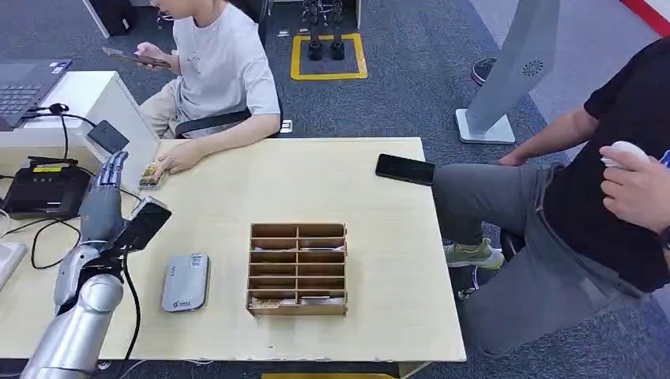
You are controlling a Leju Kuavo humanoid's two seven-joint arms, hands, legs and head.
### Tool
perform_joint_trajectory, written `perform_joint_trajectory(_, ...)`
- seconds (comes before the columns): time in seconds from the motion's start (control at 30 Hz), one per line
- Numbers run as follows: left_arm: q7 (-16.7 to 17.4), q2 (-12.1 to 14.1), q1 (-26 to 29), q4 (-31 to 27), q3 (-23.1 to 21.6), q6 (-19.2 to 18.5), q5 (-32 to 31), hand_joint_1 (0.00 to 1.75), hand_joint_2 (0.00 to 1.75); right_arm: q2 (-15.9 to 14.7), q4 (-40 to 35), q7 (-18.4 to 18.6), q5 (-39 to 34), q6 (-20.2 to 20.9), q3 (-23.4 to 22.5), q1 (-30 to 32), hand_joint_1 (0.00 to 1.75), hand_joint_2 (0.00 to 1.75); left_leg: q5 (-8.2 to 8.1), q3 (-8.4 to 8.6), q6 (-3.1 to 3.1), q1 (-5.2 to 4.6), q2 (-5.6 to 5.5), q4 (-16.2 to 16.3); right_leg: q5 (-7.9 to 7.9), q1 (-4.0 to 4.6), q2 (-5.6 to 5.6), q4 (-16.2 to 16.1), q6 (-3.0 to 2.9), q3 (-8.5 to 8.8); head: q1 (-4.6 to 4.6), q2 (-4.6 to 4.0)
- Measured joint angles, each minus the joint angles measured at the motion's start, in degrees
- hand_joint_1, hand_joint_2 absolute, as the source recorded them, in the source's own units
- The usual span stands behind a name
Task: Pass the card to the sensor for recognition and then transmit it.
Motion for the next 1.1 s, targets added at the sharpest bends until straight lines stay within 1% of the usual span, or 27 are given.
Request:
perform_joint_trajectory(0.03, -1.4, 0.2, 0.3, -0.8, -0.3, -2.0, 2.0, 0.00, 1.75, 0.0, 0.0, -0.1, -0.1, 0.0, 0.0, 0.0, 0.00, 0.00, 0.00, 0.00, 0.00, 0.00, 0.00, 0.0, 0.00, 0.00, 0.00, 0.0, 0.00, 0.00, -0.02, 0.00)
perform_joint_trajectory(0.13, -2.6, 0.7, 0.7, -2.6, -1.2, -4.3, 3.9, 0.00, 1.75, 0.0, 0.1, -0.2, -0.1, 0.0, 0.0, 0.1, 0.00, 0.00, 0.00, -0.02, 0.00, -0.01, 0.00, 0.0, 0.00, -0.01, -0.01, 0.0, 0.00, 0.00, -0.02, 0.00)
perform_joint_trajectory(0.23, -6.1, 2.4, 1.7, -5.8, -2.6, -10.7, 7.8, 0.00, 1.75, 0.0, 0.4, -0.4, -0.9, 0.3, 0.0, 0.4, 0.00, 0.00, 0.00, -0.02, 0.00, 0.00, 0.00, 0.0, -0.01, 0.00, 0.00, 0.0, 0.00, -0.01, -0.02, 0.00)
perform_joint_trajectory(0.27, -7.4, 3.3, 2.2, -7.9, -3.5, -13.3, 9.3, 0.00, 1.75, 0.0, 0.6, -0.7, -1.2, 0.4, 0.0, 0.5, 0.00, 0.00, -0.01, -0.02, 0.00, 0.00, 0.00, 0.0, -0.01, 0.00, 0.00, 0.0, 0.00, -0.01, 0.00, 0.00)
perform_joint_trajectory(0.3, -8.3, 4.0, 2.6, -9.8, -4.4, -14.9, 10.4, 0.00, 1.75, 0.0, 0.7, -1.0, -1.7, 0.4, 0.0, 0.7, 0.00, 0.00, -0.01, -0.02, 0.00, -0.01, -0.01, 0.0, -0.01, 0.00, -0.01, 0.0, 0.00, -0.01, -0.02, 0.00)
perform_joint_trajectory(0.37, -8.9, 4.7, 3.5, -13.5, -5.9, -16.5, 11.1, 0.00, 1.75, 0.0, 1.1, -1.6, -2.3, 0.6, 0.0, 1.0, 0.00, 0.00, -0.01, -0.02, 0.01, -0.01, -0.01, 0.0, -0.01, 0.00, -0.01, 0.0, 0.00, -0.01, -0.02, 0.00)
perform_joint_trajectory(0.4, -9.0, 4.8, 3.9, -15.1, -6.7, -16.6, 10.6, 0.00, 1.75, 0.0, 1.3, -1.9, -2.7, 0.7, 0.0, 1.2, 0.00, 0.00, -0.02, -0.02, 0.02, -0.01, -0.01, 0.0, -0.02, -0.01, -0.01, 0.0, 0.01, -0.01, -0.02, 0.00)
perform_joint_trajectory(0.5, -9.1, 4.8, 5.1, -19.5, -10.4, -14.9, 6.8, 0.00, 1.75, 0.0, 1.9, -2.6, -3.6, 1.1, 0.0, 1.5, 0.00, 0.00, -0.02, -0.03, 0.02, -0.02, -0.03, 0.0, -0.02, -0.01, -0.03, 0.0, 0.02, -0.01, 0.00, 0.00)
perform_joint_trajectory(0.57, -7.9, 4.8, 5.3, -21.5, -13.6, -12.4, 2.0, 0.00, 1.75, 0.1, 2.4, -2.7, -4.0, 1.5, 0.0, 1.6, 0.00, 0.00, -0.02, -0.03, 0.03, -0.03, -0.03, 0.0, -0.02, -0.02, -0.03, 0.0, 0.02, -0.01, -0.02, 0.00)
perform_joint_trajectory(0.63, -6.5, 5.0, 5.3, -22.4, -16.4, -9.4, -3.1, 0.00, 1.75, 0.1, 2.7, -2.7, -4.1, 1.8, 0.0, 1.7, 0.00, 0.00, -0.02, -0.02, 0.03, -0.04, -0.01, 0.0, -0.01, -0.03, -0.03, 0.0, 0.02, -0.01, -0.02, 0.00)
perform_joint_trajectory(0.77, -4.1, 5.5, 5.2, -23.5, -20.5, -4.8, -7.8, 0.00, 1.75, 0.3, 3.2, -2.7, -4.2, 1.8, 0.0, 1.9, 0.00, 0.00, -0.02, -0.01, 0.02, -0.03, -0.02, 0.0, -0.01, -0.03, -0.03, 0.0, 0.01, -0.01, -0.02, 0.00)
perform_joint_trajectory(0.93, -3.4, 5.7, 5.2, -24.0, -22.8, -3.9, -9.1, 0.00, 1.75, 0.3, 3.4, -2.7, -4.3, 1.8, 0.0, 2.0, 0.00, 0.00, -0.02, -0.01, 0.02, -0.02, -0.02, 0.0, -0.01, -0.02, -0.03, 0.0, 0.01, -0.01, -0.02, 0.00)
perform_joint_trajectory(1.1, -2.1, 5.7, 5.2, -24.3, -24.7, -1.9, -12.8, 0.00, 1.75, 0.7, 3.6, -2.7, -5.0, 1.8, -0.1, 2.0, 0.00, 0.00, -0.02, -0.02, 0.02, -0.03, -0.02, 0.0, -0.01, -0.02, -0.03, 0.0, 0.01, -0.01, -0.02, 0.00)
